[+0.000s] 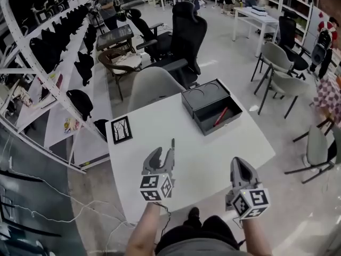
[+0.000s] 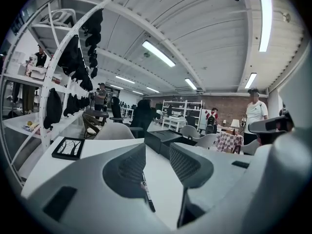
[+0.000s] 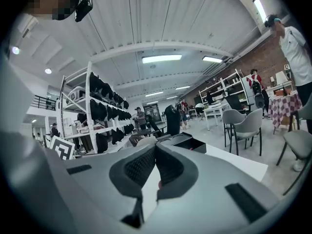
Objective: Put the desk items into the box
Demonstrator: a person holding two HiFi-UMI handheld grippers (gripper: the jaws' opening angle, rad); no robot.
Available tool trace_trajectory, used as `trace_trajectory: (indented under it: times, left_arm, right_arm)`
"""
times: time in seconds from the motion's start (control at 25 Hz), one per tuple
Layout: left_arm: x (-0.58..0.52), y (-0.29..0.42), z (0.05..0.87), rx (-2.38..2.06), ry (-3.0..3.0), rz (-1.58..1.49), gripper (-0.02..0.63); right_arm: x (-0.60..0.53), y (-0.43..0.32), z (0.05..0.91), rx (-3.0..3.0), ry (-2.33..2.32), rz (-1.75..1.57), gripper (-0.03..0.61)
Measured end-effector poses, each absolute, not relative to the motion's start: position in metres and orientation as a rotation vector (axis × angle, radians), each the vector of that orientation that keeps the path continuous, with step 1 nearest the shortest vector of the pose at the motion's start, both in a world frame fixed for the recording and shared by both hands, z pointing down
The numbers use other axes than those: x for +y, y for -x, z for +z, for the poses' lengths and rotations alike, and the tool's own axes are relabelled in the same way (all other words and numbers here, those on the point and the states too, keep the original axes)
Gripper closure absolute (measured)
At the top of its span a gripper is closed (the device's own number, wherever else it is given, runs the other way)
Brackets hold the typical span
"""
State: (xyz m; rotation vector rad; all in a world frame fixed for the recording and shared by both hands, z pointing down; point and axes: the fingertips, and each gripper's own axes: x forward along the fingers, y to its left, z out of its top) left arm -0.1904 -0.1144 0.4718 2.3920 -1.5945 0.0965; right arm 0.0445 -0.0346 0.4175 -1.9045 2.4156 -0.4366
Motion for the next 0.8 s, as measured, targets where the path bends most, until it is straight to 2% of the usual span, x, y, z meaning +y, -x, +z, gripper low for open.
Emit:
trace_trajectory:
  times: [0.8]
  left_arm:
    - [-0.143,0.183,0.538,-1.646,-2.192,0.317,0.472]
  right_arm:
    - [-0.107,-0.052,0.422,2.555,1.733,-0.483,0.575]
